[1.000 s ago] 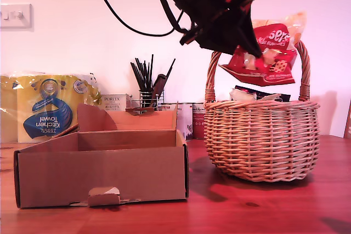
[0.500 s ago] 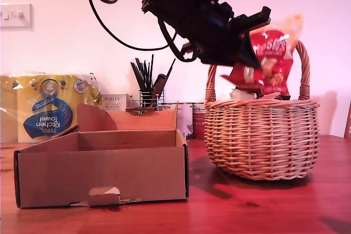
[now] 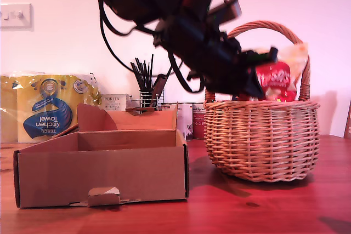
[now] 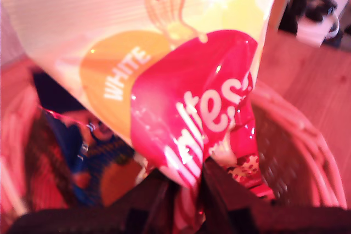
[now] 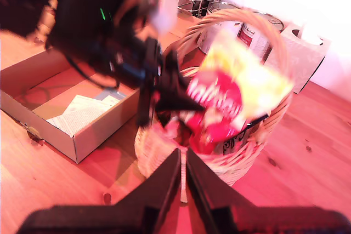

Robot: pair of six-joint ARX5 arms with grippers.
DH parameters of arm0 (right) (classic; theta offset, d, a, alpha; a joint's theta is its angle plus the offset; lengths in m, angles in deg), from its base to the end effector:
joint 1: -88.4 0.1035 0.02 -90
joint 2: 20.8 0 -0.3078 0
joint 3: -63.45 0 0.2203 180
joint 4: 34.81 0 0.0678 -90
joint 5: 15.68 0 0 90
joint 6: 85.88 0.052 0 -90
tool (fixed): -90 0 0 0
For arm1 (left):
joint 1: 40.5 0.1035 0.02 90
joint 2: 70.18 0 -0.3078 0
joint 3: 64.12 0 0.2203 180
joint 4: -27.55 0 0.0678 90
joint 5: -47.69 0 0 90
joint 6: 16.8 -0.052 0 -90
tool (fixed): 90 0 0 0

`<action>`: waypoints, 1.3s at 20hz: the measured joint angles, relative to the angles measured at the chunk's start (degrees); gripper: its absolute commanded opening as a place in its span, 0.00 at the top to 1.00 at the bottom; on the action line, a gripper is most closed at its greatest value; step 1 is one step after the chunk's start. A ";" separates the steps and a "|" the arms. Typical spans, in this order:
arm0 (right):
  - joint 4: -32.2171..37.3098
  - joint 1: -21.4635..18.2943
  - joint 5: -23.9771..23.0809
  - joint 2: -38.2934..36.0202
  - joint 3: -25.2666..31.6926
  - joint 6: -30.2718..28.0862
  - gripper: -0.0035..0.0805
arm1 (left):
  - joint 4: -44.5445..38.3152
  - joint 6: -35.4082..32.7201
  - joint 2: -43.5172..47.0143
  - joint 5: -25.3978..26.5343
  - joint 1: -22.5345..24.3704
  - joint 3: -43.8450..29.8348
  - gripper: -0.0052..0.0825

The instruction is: Move the bags of Easter eggs from the cardboard box on the left into the woven basket on the right side.

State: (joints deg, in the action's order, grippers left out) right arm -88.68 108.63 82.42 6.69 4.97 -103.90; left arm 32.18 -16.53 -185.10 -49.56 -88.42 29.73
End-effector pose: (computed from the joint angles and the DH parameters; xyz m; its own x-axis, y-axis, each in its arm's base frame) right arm 0.0404 0.0227 0.3126 0.8071 0.4476 -0.3849 -0.5542 0.7991 -0.2329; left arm 0.3053 -0.3479 0.2517 0.5054 -0.7480 -0.4302 0.8111 0.5819 -0.0590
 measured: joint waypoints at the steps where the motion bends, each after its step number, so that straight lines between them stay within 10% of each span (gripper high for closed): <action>1: -0.02 0.00 0.00 0.00 0.00 0.00 0.97 | 0.28 0.90 0.00 0.00 -0.07 0.00 0.96; 12: -0.02 0.00 0.02 0.00 0.00 0.00 0.97 | 4.79 6.84 -0.04 1.42 0.07 0.17 0.95; 18: -0.02 0.00 0.31 0.00 0.00 0.00 0.97 | 5.44 7.06 -0.85 1.38 0.04 1.62 0.41; 26: -0.02 0.02 0.33 0.00 0.00 0.00 0.97 | 8.44 7.06 -0.52 1.46 0.02 5.05 0.40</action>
State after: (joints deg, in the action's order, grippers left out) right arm -88.70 108.65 82.75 6.69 4.97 -103.90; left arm 40.61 -9.47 -185.62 -48.09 -88.40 34.78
